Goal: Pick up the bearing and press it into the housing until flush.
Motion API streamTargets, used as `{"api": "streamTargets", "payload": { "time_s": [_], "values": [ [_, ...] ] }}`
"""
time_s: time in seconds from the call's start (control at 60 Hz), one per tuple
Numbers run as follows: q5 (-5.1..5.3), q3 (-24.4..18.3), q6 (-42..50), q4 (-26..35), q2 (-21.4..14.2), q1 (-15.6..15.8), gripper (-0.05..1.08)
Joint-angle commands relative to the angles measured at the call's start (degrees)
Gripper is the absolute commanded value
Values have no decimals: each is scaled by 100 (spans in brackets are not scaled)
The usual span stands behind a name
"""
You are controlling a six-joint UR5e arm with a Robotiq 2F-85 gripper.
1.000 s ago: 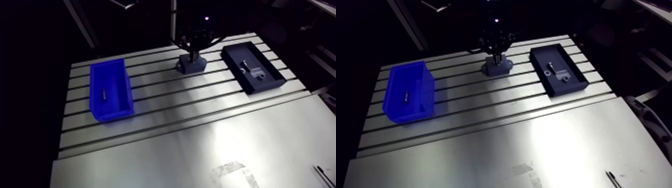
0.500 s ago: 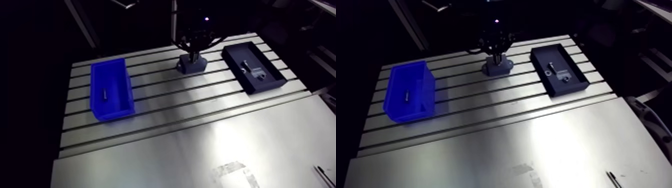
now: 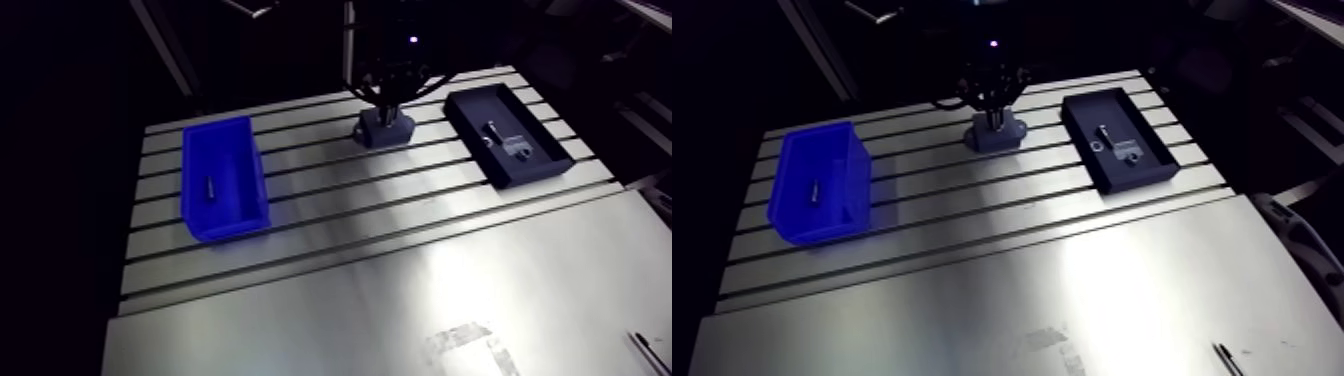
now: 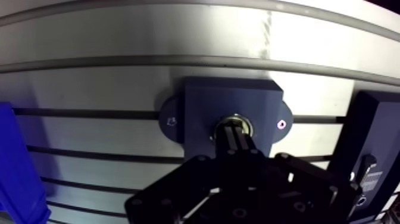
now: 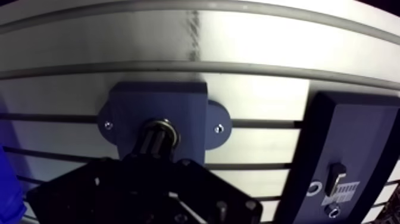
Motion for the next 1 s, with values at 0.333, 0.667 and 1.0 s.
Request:
{"api": "streamTargets", "payload": {
  "time_s": [0.333, 0.667, 1.0],
  "values": [
    [11, -3, -5, 1, -99, -7, 108],
    [19, 14, -14, 52, -588, -7, 107],
    [-21, -242, -15, 1164, -1258, 2, 0]
  ]
}}
